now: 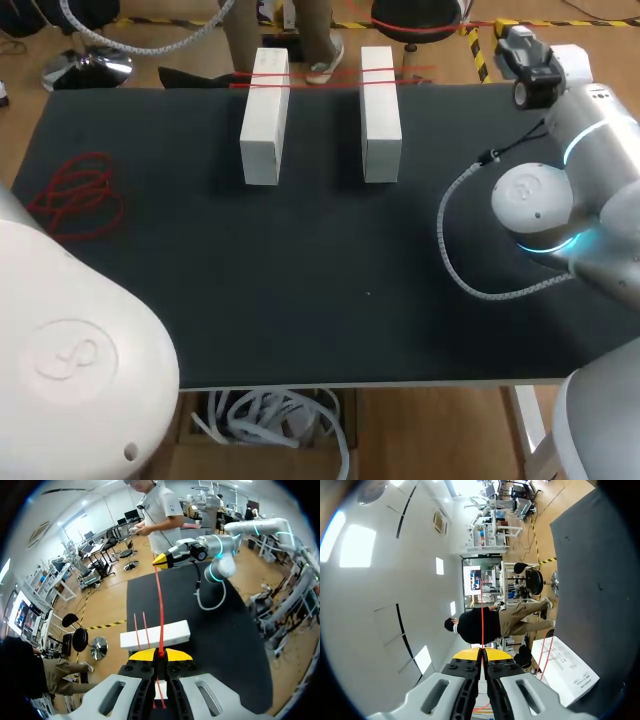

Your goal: Grab the tape and strap the tape.

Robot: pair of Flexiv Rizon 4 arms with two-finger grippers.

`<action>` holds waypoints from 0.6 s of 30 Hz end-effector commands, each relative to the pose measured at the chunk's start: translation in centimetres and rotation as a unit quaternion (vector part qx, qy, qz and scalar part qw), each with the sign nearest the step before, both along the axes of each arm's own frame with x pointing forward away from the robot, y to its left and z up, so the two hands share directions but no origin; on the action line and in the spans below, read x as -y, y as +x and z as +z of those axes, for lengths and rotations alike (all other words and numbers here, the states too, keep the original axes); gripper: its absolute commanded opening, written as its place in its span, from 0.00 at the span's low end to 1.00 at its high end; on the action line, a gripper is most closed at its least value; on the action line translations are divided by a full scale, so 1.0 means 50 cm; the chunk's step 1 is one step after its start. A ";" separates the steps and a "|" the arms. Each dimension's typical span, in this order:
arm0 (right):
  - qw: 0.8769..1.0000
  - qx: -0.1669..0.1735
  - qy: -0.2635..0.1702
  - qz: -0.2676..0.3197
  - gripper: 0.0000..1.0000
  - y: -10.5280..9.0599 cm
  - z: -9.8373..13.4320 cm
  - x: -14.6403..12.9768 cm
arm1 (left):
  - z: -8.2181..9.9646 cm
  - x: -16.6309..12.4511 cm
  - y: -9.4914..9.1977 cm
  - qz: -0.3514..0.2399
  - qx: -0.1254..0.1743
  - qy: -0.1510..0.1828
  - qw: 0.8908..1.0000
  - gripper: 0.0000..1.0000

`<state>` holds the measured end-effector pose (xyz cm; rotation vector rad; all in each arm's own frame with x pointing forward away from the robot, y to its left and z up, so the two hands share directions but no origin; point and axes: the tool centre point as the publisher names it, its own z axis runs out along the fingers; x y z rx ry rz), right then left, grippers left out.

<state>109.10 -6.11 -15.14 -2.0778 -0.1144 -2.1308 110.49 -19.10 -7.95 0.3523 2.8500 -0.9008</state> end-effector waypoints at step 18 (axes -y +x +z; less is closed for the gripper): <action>1.000 0.000 0.000 0.002 0.00 0.002 0.000 0.001 | 0.035 0.036 -0.013 -0.004 -0.019 0.093 0.995 0.00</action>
